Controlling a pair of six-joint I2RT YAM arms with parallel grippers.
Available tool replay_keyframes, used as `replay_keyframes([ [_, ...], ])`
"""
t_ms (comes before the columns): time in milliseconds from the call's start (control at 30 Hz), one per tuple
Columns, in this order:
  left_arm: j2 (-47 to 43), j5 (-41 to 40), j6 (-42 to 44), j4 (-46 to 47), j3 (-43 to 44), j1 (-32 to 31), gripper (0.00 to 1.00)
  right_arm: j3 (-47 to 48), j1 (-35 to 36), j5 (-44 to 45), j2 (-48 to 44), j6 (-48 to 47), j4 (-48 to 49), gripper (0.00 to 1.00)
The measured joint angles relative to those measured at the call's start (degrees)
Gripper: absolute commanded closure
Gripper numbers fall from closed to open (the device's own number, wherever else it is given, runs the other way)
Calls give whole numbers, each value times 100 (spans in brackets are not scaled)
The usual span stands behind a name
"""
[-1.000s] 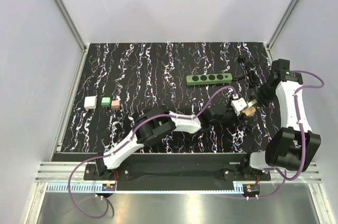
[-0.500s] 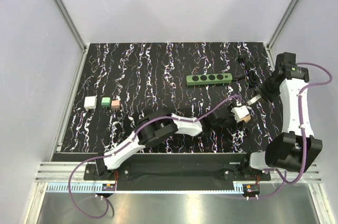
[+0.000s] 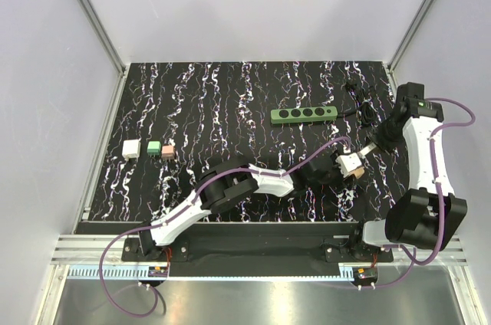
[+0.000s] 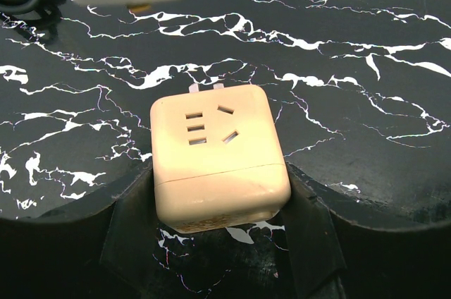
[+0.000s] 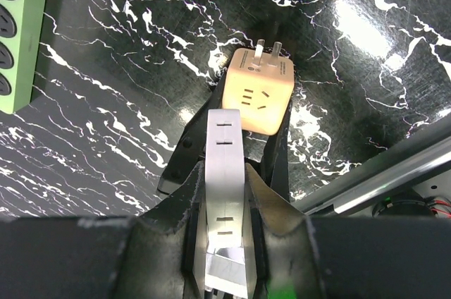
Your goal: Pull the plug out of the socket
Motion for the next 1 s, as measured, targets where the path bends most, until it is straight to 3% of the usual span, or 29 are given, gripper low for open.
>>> replay_keyframes([
  [200,0,11,7,-42,17,2,46,-216,0,-4,-4,-2,125,100],
  [233,0,13,2,-101,52,4,43,-245,0,-4,-4,-4,131,100],
  [267,-2,11,-13,-144,68,9,31,-264,0,-4,-4,-11,138,100],
  [467,-424,293,-216,-138,-483,144,19,-286,0,-4,-35,-61,195,100],
  [500,-570,363,-238,-140,-627,186,12,-286,0,-4,-48,-70,210,100],
  [1000,-2822,643,-273,365,-2186,345,7,-520,0,-72,-79,-94,470,100],
])
